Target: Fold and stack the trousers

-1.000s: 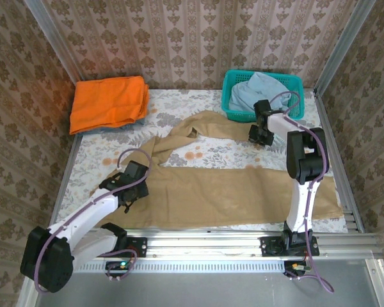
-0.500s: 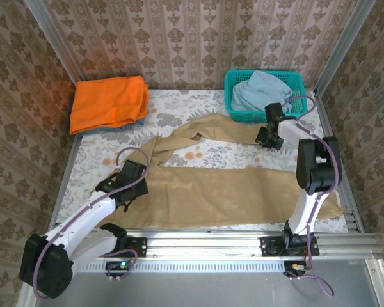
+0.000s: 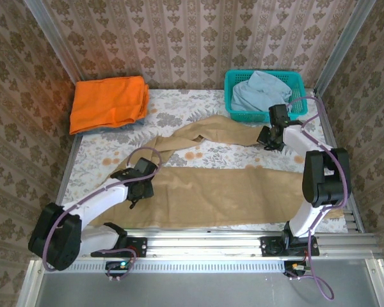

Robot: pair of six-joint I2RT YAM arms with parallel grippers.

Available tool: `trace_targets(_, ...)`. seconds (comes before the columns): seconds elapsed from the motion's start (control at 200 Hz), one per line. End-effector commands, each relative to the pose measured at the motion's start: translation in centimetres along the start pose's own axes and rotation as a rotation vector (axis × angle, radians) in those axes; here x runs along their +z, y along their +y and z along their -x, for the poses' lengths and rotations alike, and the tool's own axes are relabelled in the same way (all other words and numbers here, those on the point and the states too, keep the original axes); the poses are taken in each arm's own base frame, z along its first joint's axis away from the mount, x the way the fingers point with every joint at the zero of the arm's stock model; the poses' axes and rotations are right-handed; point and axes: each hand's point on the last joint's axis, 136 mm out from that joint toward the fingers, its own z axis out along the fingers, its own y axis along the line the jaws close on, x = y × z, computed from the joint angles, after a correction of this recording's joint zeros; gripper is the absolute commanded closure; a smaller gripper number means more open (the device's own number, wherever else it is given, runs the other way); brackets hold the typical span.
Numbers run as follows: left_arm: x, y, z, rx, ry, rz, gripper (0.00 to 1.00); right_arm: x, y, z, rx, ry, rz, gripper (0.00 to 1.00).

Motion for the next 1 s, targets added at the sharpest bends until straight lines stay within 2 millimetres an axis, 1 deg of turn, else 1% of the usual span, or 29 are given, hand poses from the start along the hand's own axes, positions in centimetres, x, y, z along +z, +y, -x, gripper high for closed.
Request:
trace_targets(0.0,-0.2,0.7,0.5,-0.012,-0.027,0.046,0.76,-1.6,0.4,0.2,0.012,-0.031,0.032,1.00)
trace_targets(0.135,-1.2,1.3,1.4,0.001,-0.069,0.074,1.00,-2.4,0.2,0.1,0.011,-0.047,0.037,1.00)
trace_targets(0.305,-3.0,1.4,2.6,0.012,-0.125,0.060,1.00,-3.5,0.0,0.2,0.012,-0.065,0.043,1.00)
trace_targets(0.4,-4.6,1.6,3.4,0.005,-0.175,0.038,1.00,-4.1,0.0,0.2,0.013,-0.076,0.049,1.00)
trace_targets(0.46,-5.8,1.5,4.2,0.003,-0.212,0.012,1.00,-4.5,0.0,0.3,0.012,-0.082,0.054,1.00)
trace_targets(0.5,-6.6,1.8,4.9,-0.008,-0.232,0.011,1.00,-4.6,0.0,0.2,0.012,-0.082,0.054,1.00)
trace_targets(0.605,-8.7,2.4,7.8,-0.042,-0.293,-0.005,1.00,-5.2,0.1,0.3,0.017,-0.092,0.065,1.00)
trace_targets(0.62,-8.9,3.1,8.5,-0.068,-0.302,0.003,1.00,-5.2,0.1,0.3,0.017,-0.092,0.067,1.00)
trace_targets(0.685,-9.8,4.2,11.0,-0.126,-0.344,-0.008,1.00,-5.5,0.1,0.2,0.017,-0.094,0.071,1.00)
trace_targets(0.795,-10.5,6.0,15.2,-0.213,-0.391,-0.029,1.00,-5.9,0.1,-0.1,0.017,-0.096,0.078,1.00)
trace_targets(0.86,-10.7,7.3,17.3,-0.259,-0.407,-0.028,1.00,-6.1,-0.1,-0.2,0.018,-0.099,0.079,1.00)
trace_targets(0.95,-10.9,9.4,19.7,-0.335,-0.438,-0.018,1.00,-6.7,-0.4,-0.1,0.024,-0.114,0.078,1.00)
trace_targets(0.995,-10.6,10.4,20.5,-0.386,-0.443,-0.032,1.00,-7.2,-0.6,0.0,0.030,-0.124,0.081,1.00)
